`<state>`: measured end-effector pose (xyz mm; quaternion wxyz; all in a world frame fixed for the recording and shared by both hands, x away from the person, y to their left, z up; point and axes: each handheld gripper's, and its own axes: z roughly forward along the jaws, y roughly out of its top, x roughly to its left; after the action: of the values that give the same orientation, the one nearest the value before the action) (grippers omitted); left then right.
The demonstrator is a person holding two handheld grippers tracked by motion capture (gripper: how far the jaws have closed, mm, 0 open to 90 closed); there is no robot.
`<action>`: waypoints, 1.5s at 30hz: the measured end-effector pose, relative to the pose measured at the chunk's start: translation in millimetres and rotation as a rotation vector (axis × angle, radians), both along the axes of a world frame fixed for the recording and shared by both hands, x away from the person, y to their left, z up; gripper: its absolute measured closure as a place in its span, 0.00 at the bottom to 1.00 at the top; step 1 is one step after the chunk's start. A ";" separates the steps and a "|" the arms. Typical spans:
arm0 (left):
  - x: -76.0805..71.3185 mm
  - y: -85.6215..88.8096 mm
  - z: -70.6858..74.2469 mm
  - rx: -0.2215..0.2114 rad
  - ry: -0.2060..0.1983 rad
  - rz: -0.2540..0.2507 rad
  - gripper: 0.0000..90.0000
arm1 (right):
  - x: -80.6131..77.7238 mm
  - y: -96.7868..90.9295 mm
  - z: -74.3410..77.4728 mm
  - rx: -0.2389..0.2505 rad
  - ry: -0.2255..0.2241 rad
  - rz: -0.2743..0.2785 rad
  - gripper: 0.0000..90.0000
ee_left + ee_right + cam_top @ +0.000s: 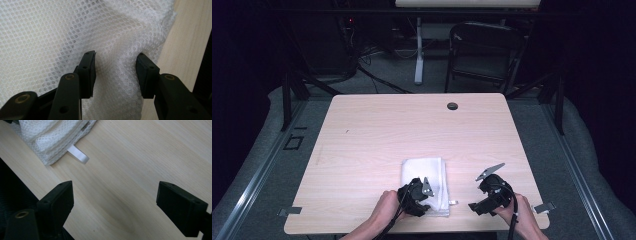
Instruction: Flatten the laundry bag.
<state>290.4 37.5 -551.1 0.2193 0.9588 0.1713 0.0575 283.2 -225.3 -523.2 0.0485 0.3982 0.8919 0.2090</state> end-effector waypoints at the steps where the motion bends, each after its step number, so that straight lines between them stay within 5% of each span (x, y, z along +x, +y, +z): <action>1: 0.9 1.0 0.5 -0.004 0.007 0.004 0.66 | -0.6 1.7 0.2 -0.005 -0.001 0.008 0.17; 7: 11.6 7.6 0.4 -0.052 0.093 0.036 0.69 | -2.8 10.1 1.1 0.004 -0.016 0.041 0.35; 9: 14.4 9.5 0.5 -0.071 0.116 0.040 0.69 | -4.8 16.6 1.7 0.006 -0.032 0.057 0.48; 12: 14.1 9.7 1.0 -0.073 0.108 0.044 0.70 | -6.3 21.4 2.9 0.012 -0.036 0.076 0.62; 14: 12.8 8.5 1.1 -0.071 0.091 0.043 0.72 | -9.4 34.5 1.2 0.011 -0.028 0.112 0.80; 19: 11.9 9.1 2.8 -0.076 0.074 0.035 0.76 | -11.7 56.7 -4.5 -0.013 -0.034 0.171 0.94; 25: 11.3 10.1 4.8 -0.088 0.061 0.020 0.83 | -7.9 67.0 -9.4 -0.036 -0.029 0.190 1.00; 36: 11.8 10.8 5.3 -0.085 0.066 -0.007 0.84 | -1.8 82.0 -11.1 0.002 -0.039 0.196 1.00; 45: 10.9 8.4 4.4 -0.077 0.079 -0.051 0.65 | 7.7 88.6 -16.7 0.043 -0.022 0.182 1.00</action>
<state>301.3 45.9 -546.7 0.2505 0.9552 0.1573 0.0071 290.9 -136.8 -539.9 0.0308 0.3143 0.9190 0.2361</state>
